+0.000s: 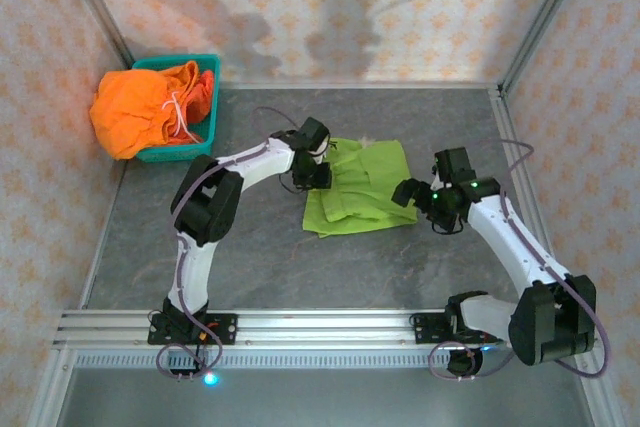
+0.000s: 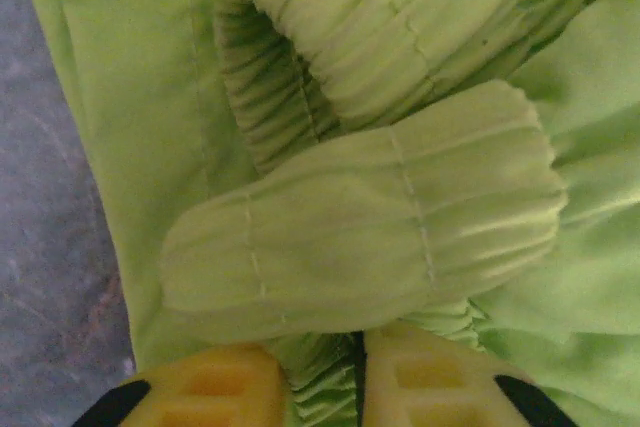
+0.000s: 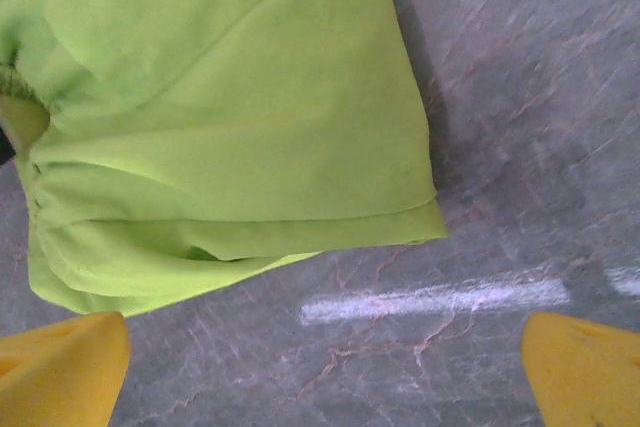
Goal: Fold and stack the shorts
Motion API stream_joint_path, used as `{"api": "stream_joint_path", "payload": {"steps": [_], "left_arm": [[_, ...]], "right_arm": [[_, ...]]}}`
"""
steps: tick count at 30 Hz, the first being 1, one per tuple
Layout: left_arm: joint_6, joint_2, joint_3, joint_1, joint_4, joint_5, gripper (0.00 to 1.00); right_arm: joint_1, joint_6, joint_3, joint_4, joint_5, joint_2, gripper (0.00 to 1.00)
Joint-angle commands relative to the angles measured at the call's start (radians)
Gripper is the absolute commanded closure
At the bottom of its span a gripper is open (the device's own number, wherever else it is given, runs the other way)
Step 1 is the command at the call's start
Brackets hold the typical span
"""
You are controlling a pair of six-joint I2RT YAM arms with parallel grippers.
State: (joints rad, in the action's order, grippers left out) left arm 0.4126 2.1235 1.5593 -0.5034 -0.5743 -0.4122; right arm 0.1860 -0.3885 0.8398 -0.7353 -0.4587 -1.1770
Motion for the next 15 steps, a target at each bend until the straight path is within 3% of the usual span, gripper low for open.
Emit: {"api": "stream_joint_path", "payload": {"steps": [1, 4, 7, 15], "left_arm": [[-0.055, -0.063, -0.008, -0.004, 0.049, 0.011, 0.64], [-0.028, -0.165, -0.043, -0.006, 0.077, -0.025, 0.41], [0.027, -0.289, -0.132, -0.019, 0.108, -0.034, 0.31], [0.164, -0.431, -0.389, -0.116, 0.189, -0.050, 0.29]], "right_arm": [[-0.003, 0.010, -0.004, 0.024, -0.065, -0.002, 0.00], [-0.004, 0.003, 0.008, 0.035, -0.078, -0.001, 0.00], [-0.003, 0.000, 0.026, 0.041, -0.067, -0.001, 0.00], [-0.004, -0.012, 0.055, 0.051, -0.050, -0.042, 0.00]]}}
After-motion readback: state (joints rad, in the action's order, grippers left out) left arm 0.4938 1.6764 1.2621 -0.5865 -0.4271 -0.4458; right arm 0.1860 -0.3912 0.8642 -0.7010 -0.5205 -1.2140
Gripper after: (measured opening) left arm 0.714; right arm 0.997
